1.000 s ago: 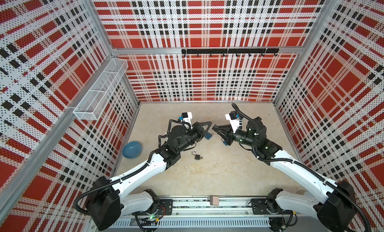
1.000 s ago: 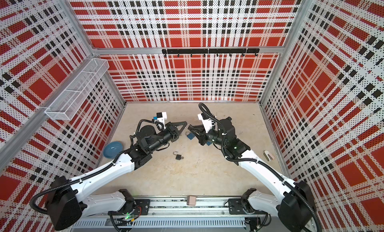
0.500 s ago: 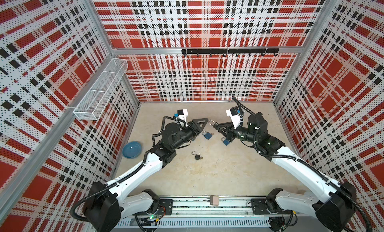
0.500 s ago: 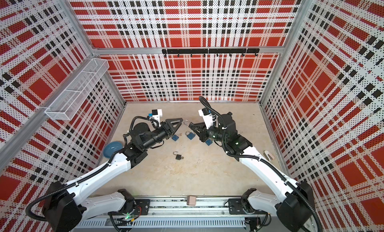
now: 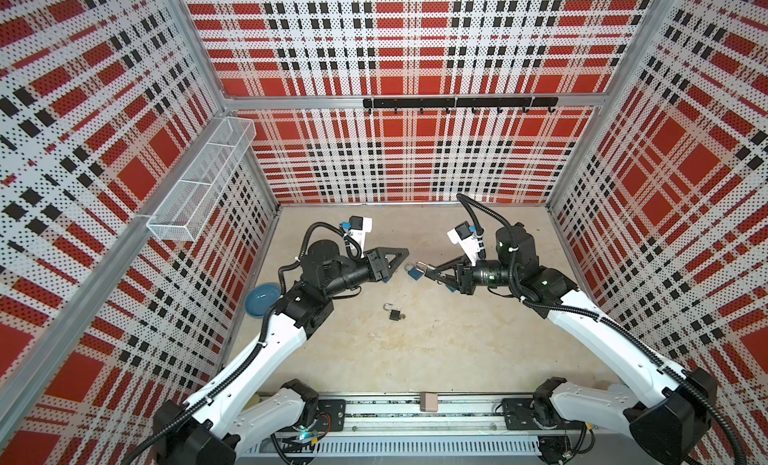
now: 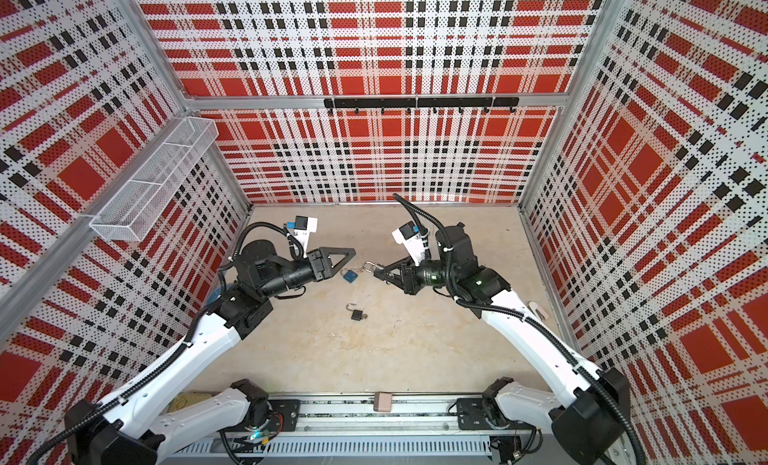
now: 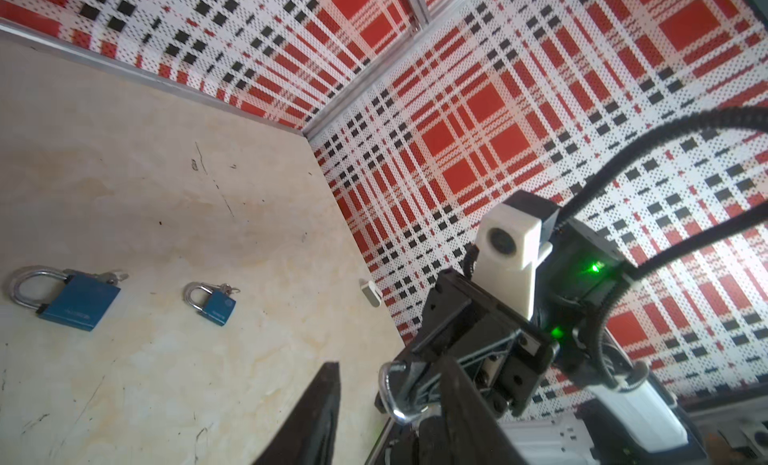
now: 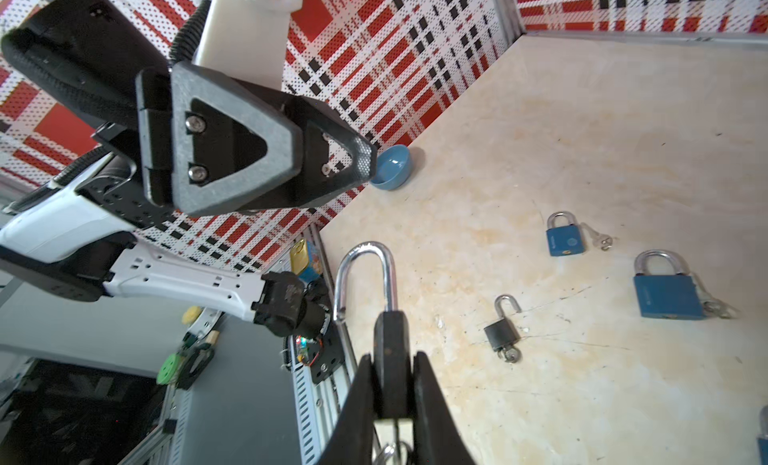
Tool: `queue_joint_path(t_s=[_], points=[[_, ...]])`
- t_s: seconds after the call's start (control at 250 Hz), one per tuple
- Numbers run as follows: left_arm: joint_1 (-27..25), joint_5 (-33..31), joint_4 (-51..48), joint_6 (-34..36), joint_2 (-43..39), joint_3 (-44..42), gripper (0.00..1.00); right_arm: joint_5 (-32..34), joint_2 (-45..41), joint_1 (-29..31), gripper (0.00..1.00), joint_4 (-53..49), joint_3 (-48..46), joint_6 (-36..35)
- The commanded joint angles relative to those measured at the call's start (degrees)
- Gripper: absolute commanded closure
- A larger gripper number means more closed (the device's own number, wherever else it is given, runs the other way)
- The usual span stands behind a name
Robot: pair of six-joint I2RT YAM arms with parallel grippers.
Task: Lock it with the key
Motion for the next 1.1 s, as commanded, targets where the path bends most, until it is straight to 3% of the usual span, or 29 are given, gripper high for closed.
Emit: queue_joint_path(t_s=[0.0, 0.788, 1.096], points=[[0.4, 6.4, -1.5, 1.5, -0.9, -1.0, 0.58, -5.1, 0.8, -0.1, 1.0, 0.1, 2.2, 0.0], [-2.7, 9.8, -1.4, 1.6, 1.0, -1.9, 0.71, -9.1, 3.2, -0.2, 1.0, 2.3, 3.7, 2.4], [-2.7, 10.0, -1.4, 1.6, 1.3, -1.8, 0.83, -9.7, 3.2, -0.2, 1.0, 2.5, 4.0, 2.7]])
